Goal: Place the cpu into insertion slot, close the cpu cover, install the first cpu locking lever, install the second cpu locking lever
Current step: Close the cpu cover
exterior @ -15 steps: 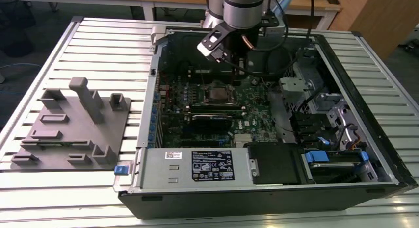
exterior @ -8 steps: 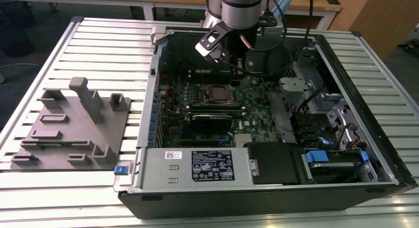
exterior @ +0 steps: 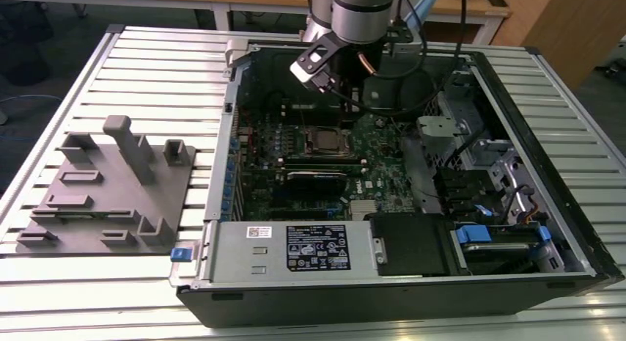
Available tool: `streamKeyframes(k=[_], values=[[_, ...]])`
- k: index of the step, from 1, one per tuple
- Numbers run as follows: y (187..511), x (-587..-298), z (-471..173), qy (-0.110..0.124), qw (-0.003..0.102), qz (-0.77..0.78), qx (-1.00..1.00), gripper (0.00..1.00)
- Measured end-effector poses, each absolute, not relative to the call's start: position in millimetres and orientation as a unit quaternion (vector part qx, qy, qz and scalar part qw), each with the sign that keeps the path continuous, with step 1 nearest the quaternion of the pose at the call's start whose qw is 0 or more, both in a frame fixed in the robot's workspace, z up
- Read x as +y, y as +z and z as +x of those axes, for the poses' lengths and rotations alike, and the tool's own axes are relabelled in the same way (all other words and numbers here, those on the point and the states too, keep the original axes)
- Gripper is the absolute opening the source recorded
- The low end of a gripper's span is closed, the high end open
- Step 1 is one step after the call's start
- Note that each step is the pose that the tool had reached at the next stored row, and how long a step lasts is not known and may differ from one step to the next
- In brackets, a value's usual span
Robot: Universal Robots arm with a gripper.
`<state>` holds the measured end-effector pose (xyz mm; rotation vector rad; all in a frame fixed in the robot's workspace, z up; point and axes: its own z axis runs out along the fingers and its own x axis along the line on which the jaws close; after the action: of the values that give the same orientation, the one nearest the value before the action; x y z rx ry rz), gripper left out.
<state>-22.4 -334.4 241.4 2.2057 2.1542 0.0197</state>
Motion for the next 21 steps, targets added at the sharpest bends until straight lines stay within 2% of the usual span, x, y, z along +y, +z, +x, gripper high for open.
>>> streamKeyframes(k=[7, 10, 21], values=[[241.2, -334.4, -22.4, 0.005, 0.028, 0.715, 0.698, 0.10], [240.3, -334.4, -22.4, -0.002, 0.021, 0.715, 0.699, 0.10], [239.5, -334.4, -30.4, -0.002, 0.021, 0.715, 0.699, 0.10]])
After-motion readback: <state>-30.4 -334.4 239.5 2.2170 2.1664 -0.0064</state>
